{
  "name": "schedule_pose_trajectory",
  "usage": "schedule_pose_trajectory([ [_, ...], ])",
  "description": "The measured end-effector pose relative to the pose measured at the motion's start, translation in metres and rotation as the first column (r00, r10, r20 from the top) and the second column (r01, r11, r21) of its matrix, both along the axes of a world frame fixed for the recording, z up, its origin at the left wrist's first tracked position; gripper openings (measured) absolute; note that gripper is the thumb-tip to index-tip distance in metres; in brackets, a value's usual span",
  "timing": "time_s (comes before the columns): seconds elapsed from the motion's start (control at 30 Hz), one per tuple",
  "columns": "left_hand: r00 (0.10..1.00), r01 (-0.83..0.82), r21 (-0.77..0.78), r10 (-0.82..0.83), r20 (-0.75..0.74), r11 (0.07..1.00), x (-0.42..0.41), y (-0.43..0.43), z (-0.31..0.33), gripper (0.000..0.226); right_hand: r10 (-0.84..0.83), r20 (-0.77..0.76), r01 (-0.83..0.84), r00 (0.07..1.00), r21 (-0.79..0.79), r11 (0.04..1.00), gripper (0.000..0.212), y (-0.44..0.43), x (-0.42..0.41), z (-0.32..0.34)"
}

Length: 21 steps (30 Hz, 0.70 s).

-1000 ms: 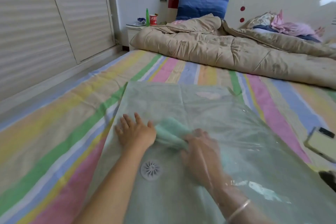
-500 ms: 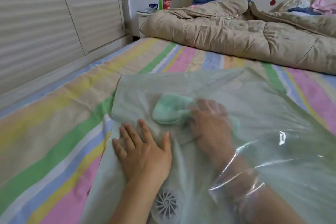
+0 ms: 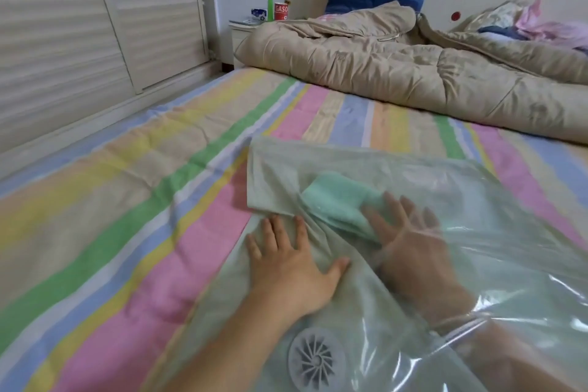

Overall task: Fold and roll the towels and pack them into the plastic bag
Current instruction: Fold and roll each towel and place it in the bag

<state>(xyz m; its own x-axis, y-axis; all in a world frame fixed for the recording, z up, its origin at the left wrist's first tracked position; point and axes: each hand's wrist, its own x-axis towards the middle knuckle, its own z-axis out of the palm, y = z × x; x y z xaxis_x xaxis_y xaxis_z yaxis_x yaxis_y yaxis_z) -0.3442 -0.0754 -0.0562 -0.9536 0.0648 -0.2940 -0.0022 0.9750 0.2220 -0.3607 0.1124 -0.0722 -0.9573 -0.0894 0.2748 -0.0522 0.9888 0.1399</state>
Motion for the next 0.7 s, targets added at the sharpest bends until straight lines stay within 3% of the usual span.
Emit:
schedule_pose_trajectory([
  [0.07,0.999,-0.042,-0.005,0.042,-0.003,0.999,-0.010,-0.005,0.025,0.091,-0.070,0.021,0.068,0.997,0.072,0.995,0.050,0.019,0.007,0.005],
  [0.13,0.972,-0.180,0.056,0.186,-0.142,0.982,-0.025,-0.004,0.051,0.069,-0.091,0.010,0.090,0.996,0.059,0.994,0.049,0.028,0.007,0.006],
  [0.2,0.880,-0.321,0.179,0.363,-0.307,0.930,-0.038,-0.001,0.060,0.060,-0.059,-0.063,0.060,0.996,0.023,0.998,0.049,0.026,0.003,-0.001],
  [0.37,0.800,-0.469,0.294,0.541,-0.259,0.833,-0.046,-0.020,0.011,0.069,0.096,-0.289,-0.112,0.953,-0.041,0.993,0.054,0.017,-0.027,-0.011],
  [0.47,0.756,-0.481,0.331,0.576,-0.311,0.812,-0.061,-0.048,-0.007,0.081,0.265,-0.287,-0.291,0.921,-0.050,0.955,0.060,0.014,-0.052,-0.013],
  [0.53,0.779,-0.426,0.399,0.554,-0.293,0.812,-0.071,-0.056,-0.007,0.090,0.356,-0.246,-0.386,0.902,-0.087,0.918,0.058,0.013,-0.068,-0.014],
  [0.7,0.781,-0.428,0.336,0.530,-0.330,0.839,-0.078,-0.051,-0.011,0.091,0.482,-0.255,-0.525,0.838,-0.142,0.839,0.048,0.002,-0.117,0.003],
])
